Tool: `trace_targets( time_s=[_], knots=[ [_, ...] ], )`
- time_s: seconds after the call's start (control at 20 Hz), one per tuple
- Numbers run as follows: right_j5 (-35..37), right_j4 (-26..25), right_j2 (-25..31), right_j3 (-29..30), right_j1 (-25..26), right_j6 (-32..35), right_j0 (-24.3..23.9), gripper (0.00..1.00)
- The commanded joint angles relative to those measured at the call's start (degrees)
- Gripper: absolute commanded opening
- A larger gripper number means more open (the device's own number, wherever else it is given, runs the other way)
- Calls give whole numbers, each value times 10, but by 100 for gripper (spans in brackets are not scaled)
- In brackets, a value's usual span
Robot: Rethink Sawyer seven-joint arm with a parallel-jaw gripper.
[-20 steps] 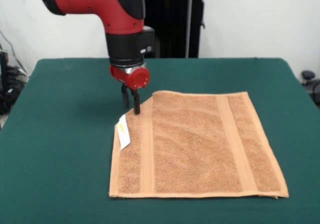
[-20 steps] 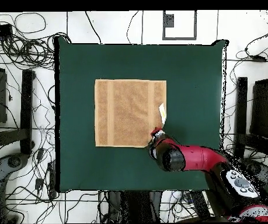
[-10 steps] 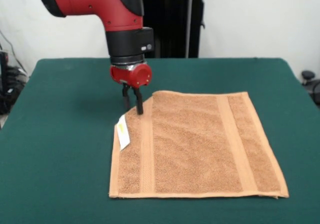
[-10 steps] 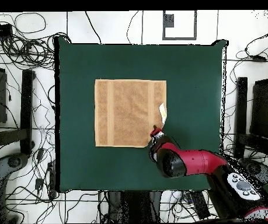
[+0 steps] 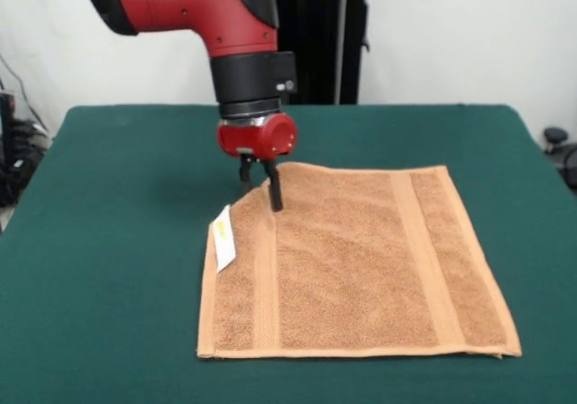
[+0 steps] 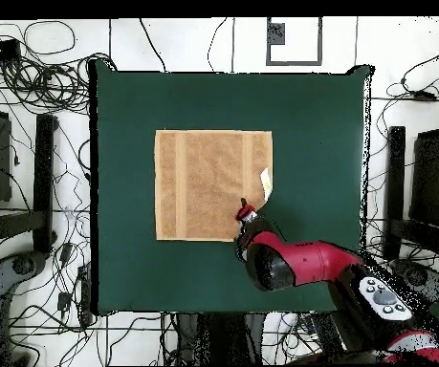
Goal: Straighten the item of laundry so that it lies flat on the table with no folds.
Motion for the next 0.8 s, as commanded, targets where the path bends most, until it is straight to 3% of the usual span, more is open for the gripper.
trace_targets(
  time_s=[0.05,0.1,0.15,0.65,0.8],
  knots=[
    [-46,-20,20,-24,40,-2,51,100],
    [-51,-18,12,-27,40,-2,57,100],
    [-57,-17,3,-29,40,-1,63,0],
    [72,0,-11,-47,28,-30,85,0],
    [79,4,-19,-52,26,-29,94,0]
  ],
)
